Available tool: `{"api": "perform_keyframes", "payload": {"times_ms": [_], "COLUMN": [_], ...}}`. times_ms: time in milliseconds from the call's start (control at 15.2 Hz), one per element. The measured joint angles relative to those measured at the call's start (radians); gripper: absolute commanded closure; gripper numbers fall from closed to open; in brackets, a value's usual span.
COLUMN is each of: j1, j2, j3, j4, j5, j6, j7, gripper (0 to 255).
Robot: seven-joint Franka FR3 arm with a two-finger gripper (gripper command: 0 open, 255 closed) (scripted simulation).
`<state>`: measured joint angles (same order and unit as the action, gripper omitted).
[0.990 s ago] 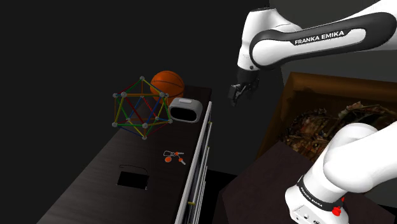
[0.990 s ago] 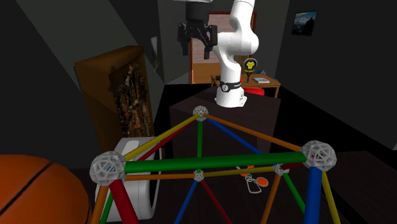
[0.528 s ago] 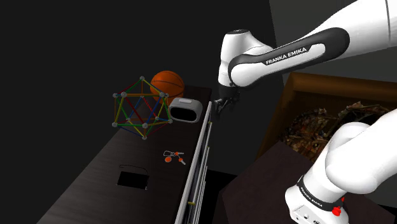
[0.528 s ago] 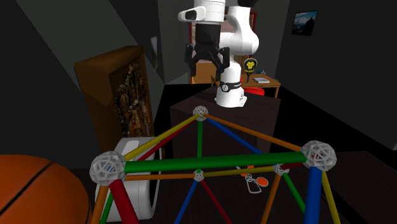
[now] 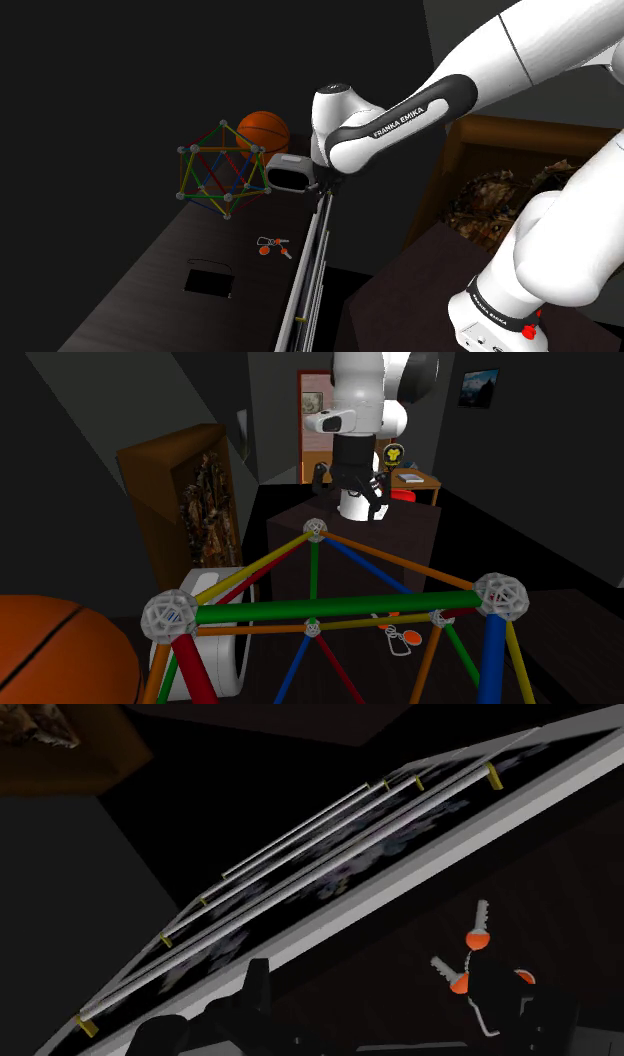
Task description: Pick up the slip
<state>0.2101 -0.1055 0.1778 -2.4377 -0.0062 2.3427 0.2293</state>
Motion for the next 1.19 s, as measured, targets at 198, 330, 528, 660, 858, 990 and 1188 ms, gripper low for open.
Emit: {"api": "perform_keyframes", "payload": {"times_ms": [198,330,528,660,858,990,1188], "j1": [0.019,0.033,0.061,0.081,0.109,0.118,0.127], "j2": [0.091,0.164,0.261,0.337,0.424,0.452,0.496], "j3": [0.022,0.036,0.054,0.06,0.064,0.061,0.051], "j4": [0.037,0.074,0.117,0.165,0.222,0.226,0.239], "j5": [-0.014,-0.031,-0.061,-0.086,-0.116,-0.127,-0.145], "j6": [0.051,0.085,0.134,0.159,0.184,0.208,0.237], "j7": [0.014,0.028,0.058,0.077,0.094,0.103,0.114], "gripper": [0,0,0,0,0,0,0]}}
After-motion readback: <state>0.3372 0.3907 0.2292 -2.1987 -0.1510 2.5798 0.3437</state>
